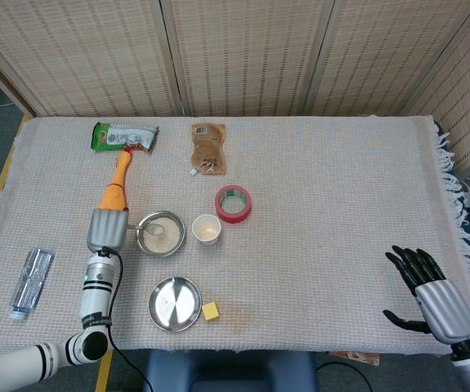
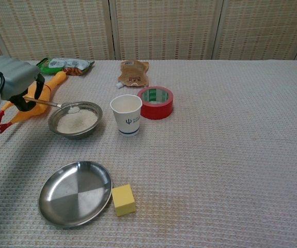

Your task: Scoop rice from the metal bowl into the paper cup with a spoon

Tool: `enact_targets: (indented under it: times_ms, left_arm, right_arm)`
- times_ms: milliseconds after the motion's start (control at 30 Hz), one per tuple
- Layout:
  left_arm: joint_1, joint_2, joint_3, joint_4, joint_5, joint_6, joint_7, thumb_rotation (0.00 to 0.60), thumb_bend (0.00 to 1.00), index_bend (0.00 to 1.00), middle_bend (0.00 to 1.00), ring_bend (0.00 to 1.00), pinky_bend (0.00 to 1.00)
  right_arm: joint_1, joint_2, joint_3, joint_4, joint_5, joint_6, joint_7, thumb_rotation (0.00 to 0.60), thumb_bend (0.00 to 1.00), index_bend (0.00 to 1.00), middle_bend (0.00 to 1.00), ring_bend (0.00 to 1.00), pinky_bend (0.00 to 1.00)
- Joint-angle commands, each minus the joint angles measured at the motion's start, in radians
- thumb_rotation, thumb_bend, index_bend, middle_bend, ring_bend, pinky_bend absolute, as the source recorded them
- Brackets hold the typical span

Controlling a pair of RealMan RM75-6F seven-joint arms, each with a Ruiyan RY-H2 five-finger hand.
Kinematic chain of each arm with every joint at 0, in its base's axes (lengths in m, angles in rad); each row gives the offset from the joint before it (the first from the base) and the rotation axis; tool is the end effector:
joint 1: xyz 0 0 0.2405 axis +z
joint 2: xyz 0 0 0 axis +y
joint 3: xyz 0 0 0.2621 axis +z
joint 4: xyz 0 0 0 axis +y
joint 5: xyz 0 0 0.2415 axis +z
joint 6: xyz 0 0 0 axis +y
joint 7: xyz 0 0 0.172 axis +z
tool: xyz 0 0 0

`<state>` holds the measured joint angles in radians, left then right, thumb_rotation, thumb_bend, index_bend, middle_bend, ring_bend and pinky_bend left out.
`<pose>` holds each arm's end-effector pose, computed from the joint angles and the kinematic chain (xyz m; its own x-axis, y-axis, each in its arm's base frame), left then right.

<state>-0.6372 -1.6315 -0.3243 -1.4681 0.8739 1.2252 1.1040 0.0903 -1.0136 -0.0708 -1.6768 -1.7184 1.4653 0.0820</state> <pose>-0.1820 0.3950 -0.0161 0.7966 0.0811 0.5991 0.6026 -0.0257 -0.7977 -0.3041 -0.1788 0.1249 0.3827 -0.1509 0.9115 -0.9137 -0.2078 0.3492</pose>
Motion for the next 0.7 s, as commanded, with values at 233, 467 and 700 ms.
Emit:
enact_targets:
  times_ms: [233,467,700]
  left_arm:
    - [-0.027,0.080,-0.041,-0.095,-0.147,-0.046,-0.073,0.600,0.43,0.87,1.00,1.00,1.00]
    - [-0.080,0.103,-0.048,-0.150,-0.224,-0.063,-0.074,0.600,0.43,0.87,1.00,1.00,1.00]
    - [-0.156,0.077,-0.032,-0.154,-0.252,-0.035,-0.033,0.600,0.43,0.87,1.00,1.00,1.00]
  right_arm:
    - [0.001,-0.001,0.001,-0.001,0.004,-0.004,-0.004,0.503,0.11,0.00,0.00,0.00,0.00]
    - [0.007,-0.004,0.000,-0.002,0.010,-0.020,-0.009,0.503,0.11,0.00,0.00,0.00,0.00]
    - [0.008,-0.003,0.002,-0.001,0.016,-0.022,-0.006,0.503,0.11,0.00,0.00,0.00,0.00]
